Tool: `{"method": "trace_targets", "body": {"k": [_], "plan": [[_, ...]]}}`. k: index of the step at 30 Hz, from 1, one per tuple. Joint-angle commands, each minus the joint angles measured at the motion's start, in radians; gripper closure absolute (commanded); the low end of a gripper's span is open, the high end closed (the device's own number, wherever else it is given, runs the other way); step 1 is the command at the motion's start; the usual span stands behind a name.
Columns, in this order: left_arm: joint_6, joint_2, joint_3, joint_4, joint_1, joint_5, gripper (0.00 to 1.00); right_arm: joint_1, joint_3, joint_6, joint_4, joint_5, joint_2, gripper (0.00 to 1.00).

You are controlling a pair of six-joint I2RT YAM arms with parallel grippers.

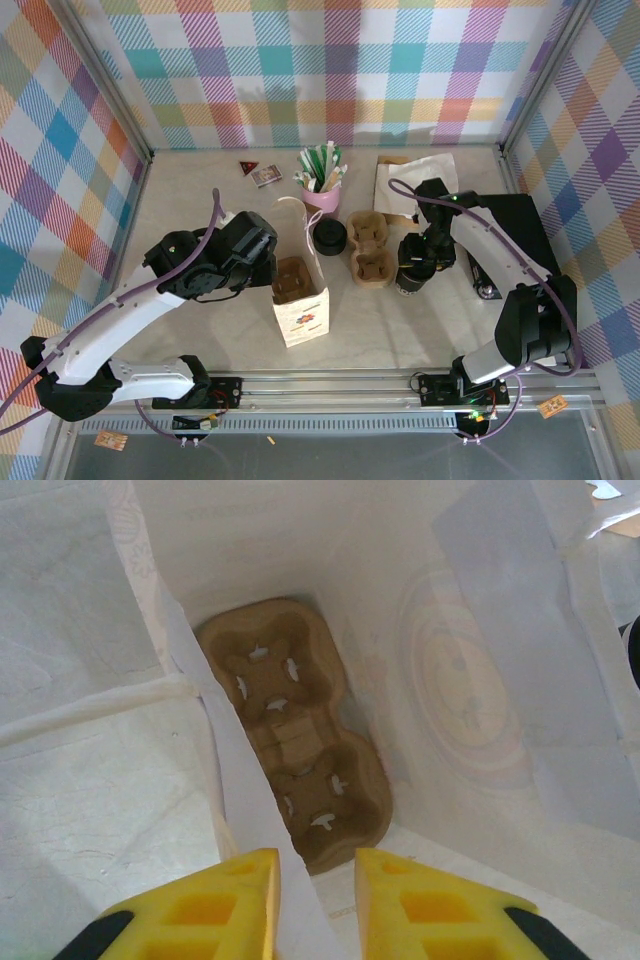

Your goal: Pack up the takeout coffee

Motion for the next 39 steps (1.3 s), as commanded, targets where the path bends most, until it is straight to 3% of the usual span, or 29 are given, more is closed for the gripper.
{"method": "trace_targets", "body": {"k": [1,8,15,19,22,23,31,39], "plan": [[-0.017,-0.032,-0.019,-0.031,0.01,-0.015,0.77,0.005,0.046,-0.009,-0.038,0.025,0.018,0.35],[-0.056,-0.136,-0.093,0.001,0.014,-0.015,0.87,0.005,0.103,-0.006,-0.064,0.059,0.053,0.35],[-0.012,-0.176,-0.116,0.009,0.017,0.008,1.0,0.005,0.17,0.036,-0.128,0.093,0.075,0.36],[0.004,-0.195,-0.142,0.029,0.018,0.019,1.0,0.005,0.184,0.074,-0.169,0.116,0.062,0.37],[-0.022,-0.214,-0.169,0.056,0.018,0.031,0.74,0.005,0.164,0.086,-0.172,0.139,0.045,0.37],[-0.047,-0.219,-0.177,0.062,0.018,0.033,0.71,0.005,0.16,0.09,-0.181,0.149,0.043,0.37],[-0.146,-0.294,-0.27,0.121,0.018,0.025,0.69,0.003,0.05,0.039,-0.086,0.189,0.006,0.37],[-0.099,-0.252,-0.1,0.092,0.018,-0.027,0.59,0.004,0.032,0.007,-0.052,0.124,-0.006,0.36]]}}
